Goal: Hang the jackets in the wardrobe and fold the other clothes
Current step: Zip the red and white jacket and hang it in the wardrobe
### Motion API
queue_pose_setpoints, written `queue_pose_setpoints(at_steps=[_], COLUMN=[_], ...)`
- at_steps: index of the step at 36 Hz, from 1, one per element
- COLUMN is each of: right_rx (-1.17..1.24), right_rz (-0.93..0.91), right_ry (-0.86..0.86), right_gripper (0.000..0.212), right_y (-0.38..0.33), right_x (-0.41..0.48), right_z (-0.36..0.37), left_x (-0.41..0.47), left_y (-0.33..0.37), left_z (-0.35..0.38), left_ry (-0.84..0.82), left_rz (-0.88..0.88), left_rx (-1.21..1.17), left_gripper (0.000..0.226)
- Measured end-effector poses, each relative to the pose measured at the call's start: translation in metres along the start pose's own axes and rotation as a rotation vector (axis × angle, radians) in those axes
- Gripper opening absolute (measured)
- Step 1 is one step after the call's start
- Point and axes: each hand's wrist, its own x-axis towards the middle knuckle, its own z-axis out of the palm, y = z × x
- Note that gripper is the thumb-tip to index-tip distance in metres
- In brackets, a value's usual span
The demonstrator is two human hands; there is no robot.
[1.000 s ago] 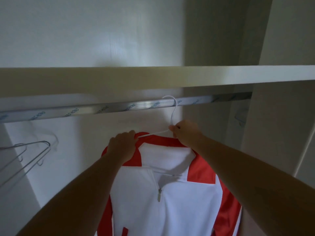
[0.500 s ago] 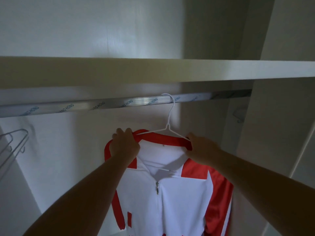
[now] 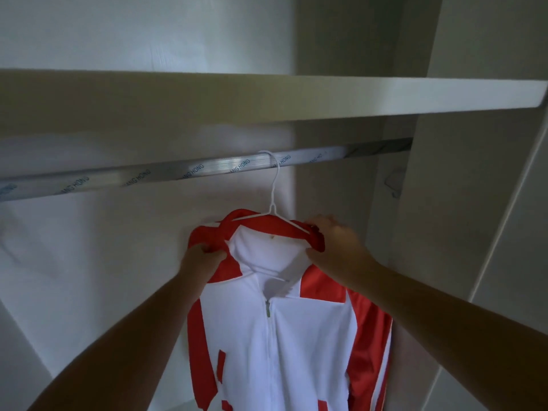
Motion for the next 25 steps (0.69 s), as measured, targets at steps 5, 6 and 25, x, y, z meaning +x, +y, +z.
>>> queue_pose_setpoints(at_steps=[5, 6, 25], right_rx=[-0.412, -0.411, 0.274], right_rz=[-0.402, -0.465, 0.749], right_ry=[0.222, 0.184, -0.017], right_gripper=[0.043, 0.038, 0.017], right_y=[-0.005, -0.004, -0.061], right_x=[-0.042, -0.052, -0.055], right_z=[0.015, 0.026, 0.168], left_x=[-0.014, -0.015, -0.028], left_y=[-0.019, -0.020, -0.015], left_z=[0.007, 0.006, -0.044], left_ry=[-0.086, -0.083, -0.158], left_rz=[-0.137, -0.134, -0.068], left_rx=[-0.242, -0.267, -0.219], left_gripper=[0.019, 0.018, 0.014])
